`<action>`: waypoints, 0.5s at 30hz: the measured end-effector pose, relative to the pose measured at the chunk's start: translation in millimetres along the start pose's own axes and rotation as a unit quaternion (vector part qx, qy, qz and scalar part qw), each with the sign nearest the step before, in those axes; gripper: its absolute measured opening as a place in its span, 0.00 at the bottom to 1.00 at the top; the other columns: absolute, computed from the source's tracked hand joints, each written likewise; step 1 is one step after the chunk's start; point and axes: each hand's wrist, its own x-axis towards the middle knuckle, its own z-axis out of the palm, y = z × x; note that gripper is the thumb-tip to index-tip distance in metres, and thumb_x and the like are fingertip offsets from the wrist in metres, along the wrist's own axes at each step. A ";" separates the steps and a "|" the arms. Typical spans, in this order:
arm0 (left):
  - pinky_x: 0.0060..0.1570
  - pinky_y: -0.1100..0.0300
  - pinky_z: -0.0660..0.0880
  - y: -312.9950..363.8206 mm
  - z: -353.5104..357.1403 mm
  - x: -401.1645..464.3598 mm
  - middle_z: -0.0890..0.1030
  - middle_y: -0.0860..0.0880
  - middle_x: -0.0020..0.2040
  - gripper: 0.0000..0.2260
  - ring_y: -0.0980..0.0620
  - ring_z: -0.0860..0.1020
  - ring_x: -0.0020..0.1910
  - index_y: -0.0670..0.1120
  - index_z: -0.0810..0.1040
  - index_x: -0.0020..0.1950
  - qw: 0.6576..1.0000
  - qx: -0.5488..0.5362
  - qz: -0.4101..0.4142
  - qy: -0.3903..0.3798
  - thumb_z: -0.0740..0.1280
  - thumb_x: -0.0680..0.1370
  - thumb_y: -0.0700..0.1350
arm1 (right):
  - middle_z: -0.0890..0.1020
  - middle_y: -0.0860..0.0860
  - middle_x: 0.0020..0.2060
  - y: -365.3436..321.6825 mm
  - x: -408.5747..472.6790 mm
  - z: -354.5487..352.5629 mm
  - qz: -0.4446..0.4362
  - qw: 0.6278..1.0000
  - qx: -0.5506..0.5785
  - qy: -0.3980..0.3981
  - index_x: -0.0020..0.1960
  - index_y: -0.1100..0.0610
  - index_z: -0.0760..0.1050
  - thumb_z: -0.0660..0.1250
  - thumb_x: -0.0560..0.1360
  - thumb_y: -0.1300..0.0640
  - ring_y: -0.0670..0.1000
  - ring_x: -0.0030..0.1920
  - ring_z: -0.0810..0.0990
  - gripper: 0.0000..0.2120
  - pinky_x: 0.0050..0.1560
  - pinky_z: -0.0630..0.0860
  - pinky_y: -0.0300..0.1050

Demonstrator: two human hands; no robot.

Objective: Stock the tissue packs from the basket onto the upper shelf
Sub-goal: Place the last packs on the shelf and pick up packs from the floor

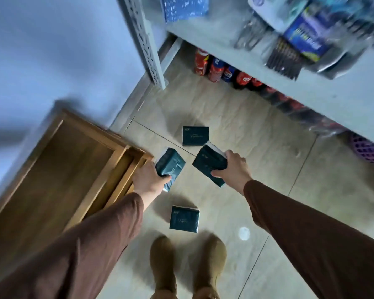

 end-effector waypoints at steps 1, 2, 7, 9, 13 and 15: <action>0.48 0.51 0.77 19.9 -25.3 -17.2 0.81 0.49 0.46 0.23 0.45 0.79 0.48 0.48 0.72 0.49 1.000 -0.001 0.016 0.002 0.75 0.66 0.61 | 0.76 0.51 0.48 -7.6 -20.2 -28.3 -0.008 0.999 0.037 0.006 0.54 0.52 0.69 0.75 0.66 0.49 0.55 0.53 0.72 0.21 0.50 0.75 0.52; 0.47 0.51 0.76 40.0 -52.4 -34.1 0.80 0.48 0.47 0.22 0.44 0.78 0.49 0.48 0.70 0.50 0.999 0.003 0.038 0.008 0.74 0.69 0.60 | 0.77 0.50 0.46 -17.2 -42.8 -60.9 -0.022 0.998 0.064 0.018 0.52 0.50 0.69 0.75 0.67 0.49 0.54 0.51 0.74 0.20 0.49 0.76 0.52; 0.46 0.53 0.75 150.5 -215.6 -141.6 0.77 0.52 0.45 0.19 0.50 0.76 0.45 0.51 0.67 0.51 0.984 -0.021 0.172 0.042 0.72 0.73 0.58 | 0.80 0.48 0.45 -78.9 -179.1 -243.2 -0.078 0.987 0.098 0.101 0.52 0.48 0.68 0.74 0.68 0.48 0.52 0.45 0.79 0.18 0.43 0.77 0.49; 0.39 0.61 0.69 197.3 -287.8 -197.7 0.75 0.55 0.41 0.19 0.55 0.75 0.41 0.51 0.68 0.50 0.972 -0.032 0.231 0.040 0.74 0.72 0.57 | 0.80 0.49 0.47 -99.8 -245.1 -317.7 -0.096 0.980 0.093 0.145 0.57 0.50 0.69 0.74 0.68 0.48 0.53 0.46 0.79 0.22 0.46 0.77 0.50; 0.36 0.55 0.69 280.8 -411.0 -308.2 0.76 0.52 0.40 0.19 0.49 0.76 0.40 0.48 0.70 0.49 0.940 -0.036 0.337 0.031 0.76 0.69 0.54 | 0.80 0.50 0.48 -124.7 -378.8 -454.0 -0.129 0.961 0.082 0.230 0.57 0.50 0.69 0.75 0.68 0.47 0.52 0.44 0.79 0.23 0.42 0.77 0.48; 0.42 0.50 0.75 318.9 -456.6 -362.3 0.78 0.50 0.41 0.22 0.48 0.78 0.42 0.48 0.71 0.48 0.918 -0.041 0.391 0.050 0.74 0.64 0.59 | 0.81 0.50 0.46 -128.0 -445.7 -513.8 -0.149 0.947 0.088 0.271 0.56 0.51 0.69 0.76 0.68 0.48 0.52 0.40 0.80 0.22 0.40 0.78 0.49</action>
